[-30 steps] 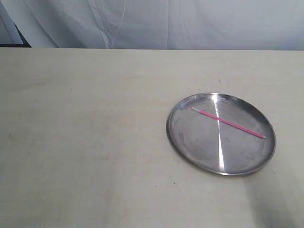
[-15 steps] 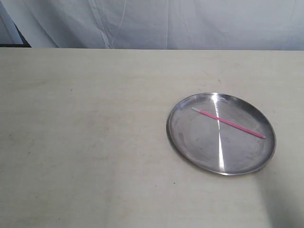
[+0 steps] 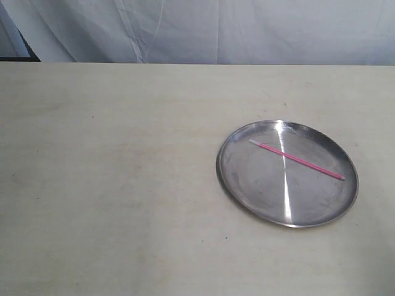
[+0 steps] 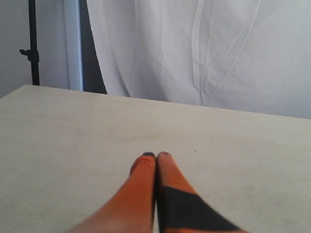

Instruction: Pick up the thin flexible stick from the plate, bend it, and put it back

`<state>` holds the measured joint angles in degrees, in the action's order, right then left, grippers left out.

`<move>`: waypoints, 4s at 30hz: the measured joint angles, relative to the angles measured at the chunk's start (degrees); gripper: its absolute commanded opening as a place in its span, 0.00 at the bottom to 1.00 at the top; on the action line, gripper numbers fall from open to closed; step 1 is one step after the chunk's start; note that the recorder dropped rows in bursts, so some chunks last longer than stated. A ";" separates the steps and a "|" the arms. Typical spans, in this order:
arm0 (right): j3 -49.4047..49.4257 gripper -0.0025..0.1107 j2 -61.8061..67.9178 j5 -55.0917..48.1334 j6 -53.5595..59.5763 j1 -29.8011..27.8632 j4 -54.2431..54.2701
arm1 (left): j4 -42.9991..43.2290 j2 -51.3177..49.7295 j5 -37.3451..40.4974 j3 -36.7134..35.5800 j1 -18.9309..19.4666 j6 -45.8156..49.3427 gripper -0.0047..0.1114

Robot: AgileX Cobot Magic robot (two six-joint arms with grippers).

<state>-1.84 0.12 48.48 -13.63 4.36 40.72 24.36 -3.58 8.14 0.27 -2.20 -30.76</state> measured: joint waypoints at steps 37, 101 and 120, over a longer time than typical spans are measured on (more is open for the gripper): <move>-62.53 0.02 90.91 -98.74 30.96 -0.13 -41.97 | 0.61 0.00 0.00 0.00 0.00 0.00 0.04; -59.58 0.02 106.46 -89.10 32.90 -0.13 -39.91 | 0.78 0.00 0.00 0.00 0.00 0.00 0.04; -59.58 0.48 110.34 -93.94 33.62 9.45 -32.54 | 0.78 0.00 0.00 0.00 0.00 0.00 0.04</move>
<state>-61.42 110.46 -45.46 19.99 13.81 8.18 25.14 -3.58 8.14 0.27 -2.20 -30.76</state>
